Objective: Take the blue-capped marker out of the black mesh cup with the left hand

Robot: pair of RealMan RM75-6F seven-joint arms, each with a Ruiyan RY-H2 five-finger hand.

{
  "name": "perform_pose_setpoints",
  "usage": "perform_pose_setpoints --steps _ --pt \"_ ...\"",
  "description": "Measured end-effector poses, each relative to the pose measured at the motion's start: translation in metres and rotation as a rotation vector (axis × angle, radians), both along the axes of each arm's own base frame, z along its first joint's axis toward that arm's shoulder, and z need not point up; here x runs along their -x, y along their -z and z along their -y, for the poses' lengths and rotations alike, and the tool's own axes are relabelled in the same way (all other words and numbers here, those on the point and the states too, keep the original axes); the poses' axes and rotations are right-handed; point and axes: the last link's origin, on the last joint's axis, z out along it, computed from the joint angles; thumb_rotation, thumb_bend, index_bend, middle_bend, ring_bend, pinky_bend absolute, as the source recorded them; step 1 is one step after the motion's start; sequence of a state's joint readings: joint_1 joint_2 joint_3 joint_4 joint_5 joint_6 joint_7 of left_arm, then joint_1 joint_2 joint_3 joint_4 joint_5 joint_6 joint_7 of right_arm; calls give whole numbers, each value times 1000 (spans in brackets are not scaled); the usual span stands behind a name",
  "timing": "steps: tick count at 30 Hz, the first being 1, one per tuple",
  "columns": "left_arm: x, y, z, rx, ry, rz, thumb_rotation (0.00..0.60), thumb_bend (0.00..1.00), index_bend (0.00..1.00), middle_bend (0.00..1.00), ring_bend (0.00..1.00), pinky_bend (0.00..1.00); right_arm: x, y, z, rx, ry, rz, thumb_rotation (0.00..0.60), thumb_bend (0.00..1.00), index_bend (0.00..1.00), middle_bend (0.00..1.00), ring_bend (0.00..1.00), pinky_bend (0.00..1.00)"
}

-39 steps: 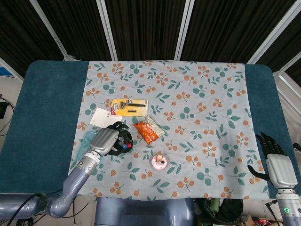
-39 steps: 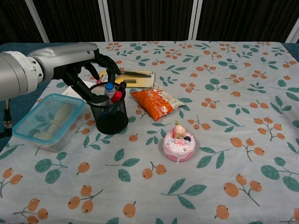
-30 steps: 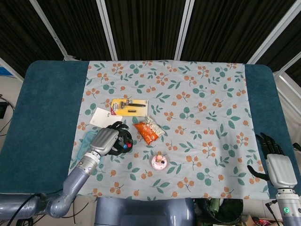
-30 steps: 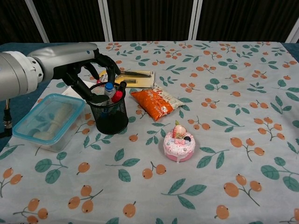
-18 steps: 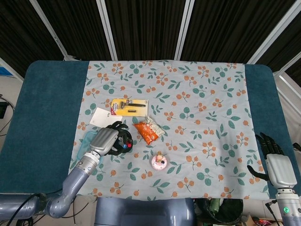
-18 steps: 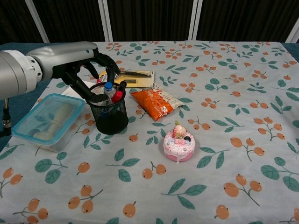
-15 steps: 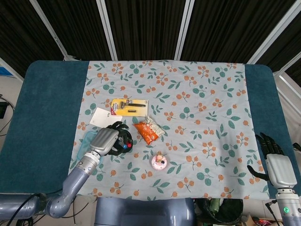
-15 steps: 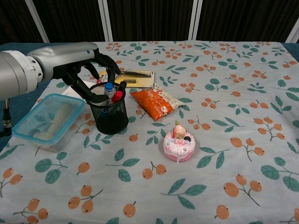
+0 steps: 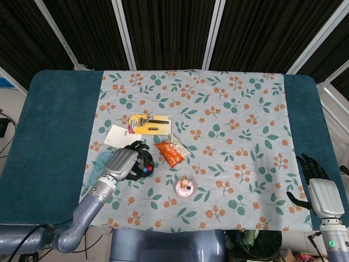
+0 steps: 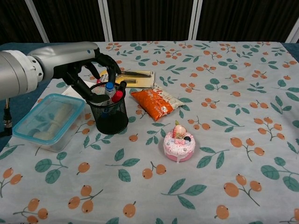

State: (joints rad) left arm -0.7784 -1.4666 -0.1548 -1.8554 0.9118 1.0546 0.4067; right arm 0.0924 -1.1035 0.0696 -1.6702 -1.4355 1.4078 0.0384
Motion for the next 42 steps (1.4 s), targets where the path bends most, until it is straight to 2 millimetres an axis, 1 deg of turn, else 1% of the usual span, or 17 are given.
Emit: perform_pose_setpoints --steps 6,8,11,16,19,21,23,26,30,36,39,42 --pt "-5 -4 -1 -2 -2 22 600 370 567 189 80 243 0 0 0 0 0 1 600 324 0 0 0 157" --pt "-9 -7 -3 -9 -1 40 600 370 567 189 81 243 0 0 0 0 1 1 600 324 0 0 0 157" --pt "-21 -18 -8 -35 10 78 600 369 568 190 80 243 0 0 0 0 1 2 600 324 0 0 0 157" --pt "-43 -48 -21 -102 48 123 600 369 568 194 80 243 0 0 0 1 2 1 600 323 0 0 0 157" --pt "-48 -68 -29 -148 65 123 600 369 568 194 80 243 0 -1 -1 2 0 2 600 323 0 0 0 157" --pt "-46 -80 -34 -181 66 109 600 370 568 195 80 243 0 -1 -1 4 0 2 600 323 0 0 0 157" --pt "-40 -90 -38 -205 59 87 600 370 568 195 81 243 0 -1 -1 3 0 1 600 324 0 0 0 157" --pt "-20 -99 -45 -233 30 36 600 370 568 195 81 243 0 -1 -1 2 1 0 600 324 0 0 0 157" --pt "15 -102 -54 -254 -20 -48 600 370 568 195 80 243 0 0 -1 3 1 -2 600 324 0 0 0 157" --pt "70 -97 -62 -240 -111 -160 600 369 567 192 81 243 0 0 -1 5 3 -3 600 324 0 0 0 157" --pt "92 -90 -61 -216 -158 -197 600 370 553 192 80 243 0 0 0 6 3 -2 600 324 0 0 0 157" --pt "102 -83 -61 -202 -180 -218 600 370 520 189 80 241 0 0 -1 5 3 -2 600 324 0 0 0 157"
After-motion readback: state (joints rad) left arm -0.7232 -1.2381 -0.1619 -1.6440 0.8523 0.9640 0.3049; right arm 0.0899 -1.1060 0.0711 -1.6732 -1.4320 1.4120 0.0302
